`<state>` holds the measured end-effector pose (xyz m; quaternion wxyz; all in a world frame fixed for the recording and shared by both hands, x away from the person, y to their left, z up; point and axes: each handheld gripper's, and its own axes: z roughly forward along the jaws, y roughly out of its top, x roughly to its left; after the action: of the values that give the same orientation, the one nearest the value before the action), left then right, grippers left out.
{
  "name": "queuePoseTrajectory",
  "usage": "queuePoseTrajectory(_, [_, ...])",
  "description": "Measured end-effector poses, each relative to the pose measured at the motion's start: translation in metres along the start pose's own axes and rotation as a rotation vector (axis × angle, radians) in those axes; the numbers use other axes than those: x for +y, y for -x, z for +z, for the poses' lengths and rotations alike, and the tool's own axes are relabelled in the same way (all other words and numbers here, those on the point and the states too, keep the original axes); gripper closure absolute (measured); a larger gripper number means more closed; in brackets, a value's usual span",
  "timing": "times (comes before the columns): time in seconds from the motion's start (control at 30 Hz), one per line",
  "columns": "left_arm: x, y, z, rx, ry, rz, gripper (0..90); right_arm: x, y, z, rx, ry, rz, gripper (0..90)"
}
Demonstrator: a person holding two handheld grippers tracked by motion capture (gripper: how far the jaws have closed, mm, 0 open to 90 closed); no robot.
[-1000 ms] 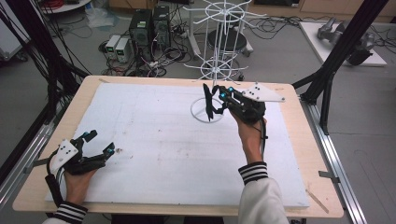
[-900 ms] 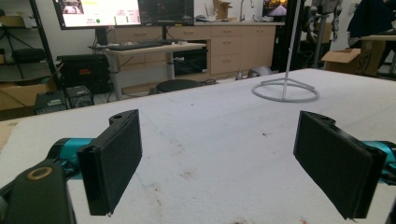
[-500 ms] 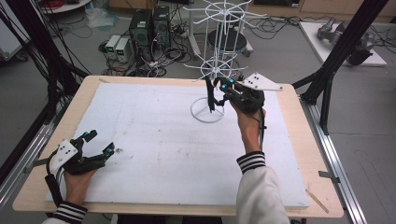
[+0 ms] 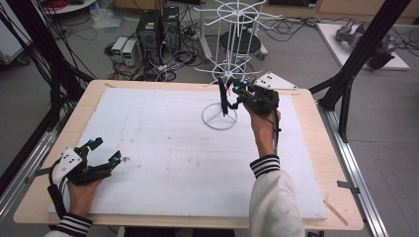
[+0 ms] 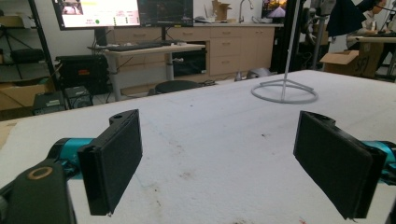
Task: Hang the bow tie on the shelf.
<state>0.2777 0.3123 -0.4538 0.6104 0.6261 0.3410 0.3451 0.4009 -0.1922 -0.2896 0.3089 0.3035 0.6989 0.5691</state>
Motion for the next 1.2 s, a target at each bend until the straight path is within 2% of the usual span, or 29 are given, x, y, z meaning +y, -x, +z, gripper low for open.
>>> queuePoseTrajectory(0.27, [0.0, 0.0002, -0.0001, -0.003, 0.001, 0.005, 15.8, 0.0008, 0.0013, 0.0022, 0.0, -0.038, -0.021, 86.6])
queuePoseTrajectory(0.57, [0.0, 0.0003, 0.0001, -0.002, 0.002, 0.002, 15.8, 0.0022, 0.0052, 0.0006, -0.004, -0.071, -0.024, 84.8])
queuePoseTrajectory(0.77, [0.0, 0.0003, 0.0, -0.002, 0.001, 0.004, 15.8, 0.0046, 0.0045, 0.0005, -0.005, -0.088, -0.054, 80.3])
queuePoseTrajectory(1.13, [0.0, 0.0004, 0.0, -0.002, -0.001, 0.005, 15.8, 0.0062, 0.0048, -0.0046, -0.013, -0.092, -0.049, 72.8])
queuePoseTrajectory(1.2, [0.0, 0.0003, 0.0001, -0.002, 0.0, 0.004, 15.8, 0.0068, 0.0042, -0.0055, -0.009, -0.09, -0.053, 66.3])
